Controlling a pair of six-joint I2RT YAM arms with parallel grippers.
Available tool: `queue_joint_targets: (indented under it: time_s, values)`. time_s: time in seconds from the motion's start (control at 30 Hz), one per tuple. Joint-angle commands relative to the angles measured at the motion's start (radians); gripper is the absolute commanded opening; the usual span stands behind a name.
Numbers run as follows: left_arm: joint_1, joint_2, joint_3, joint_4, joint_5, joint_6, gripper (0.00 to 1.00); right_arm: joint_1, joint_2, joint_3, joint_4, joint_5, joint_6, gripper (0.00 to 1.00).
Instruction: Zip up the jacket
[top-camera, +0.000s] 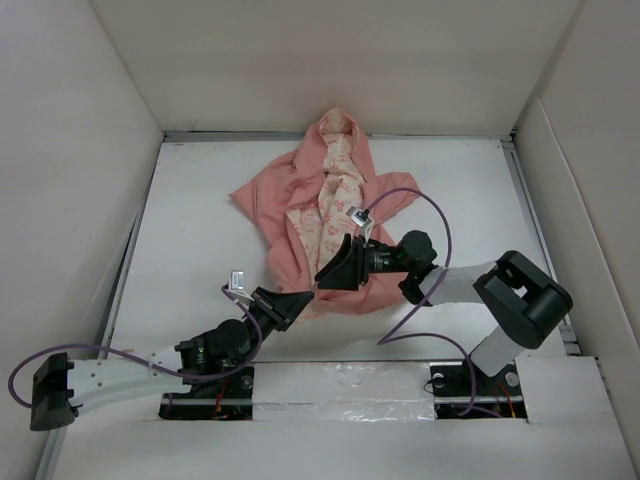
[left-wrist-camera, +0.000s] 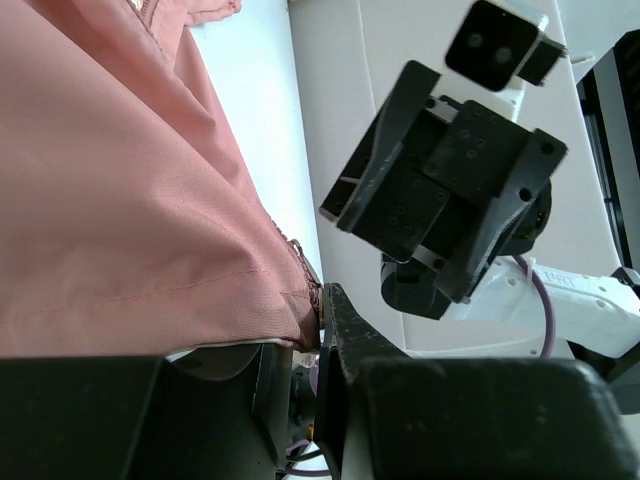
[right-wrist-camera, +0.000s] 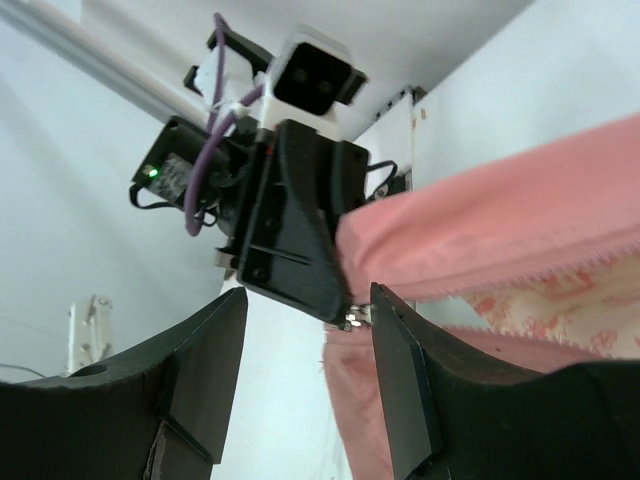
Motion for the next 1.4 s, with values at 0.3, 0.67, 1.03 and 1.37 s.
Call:
queue_joint_targets:
  time_s: [0.3,0.67,1.03,1.37]
  values:
    - [-0.004,0.000,-0.122,0.077,0.011,0.026,0.00,0.016,0.056,0.012,0.242,0.011,-0.017,0.59]
    - [-0.004,0.001,-0.128,0.080,0.003,0.028,0.00,0.046,0.053,0.029,0.224,-0.001,-0.009,0.54]
    - [-0.004,-0.017,-0.131,0.073,-0.003,0.029,0.00,0.056,0.051,0.029,0.244,-0.002,0.009,0.49]
    - [-0.004,-0.010,-0.133,0.074,-0.001,0.022,0.00,0.056,0.021,0.026,0.205,0.004,-0.015,0.32]
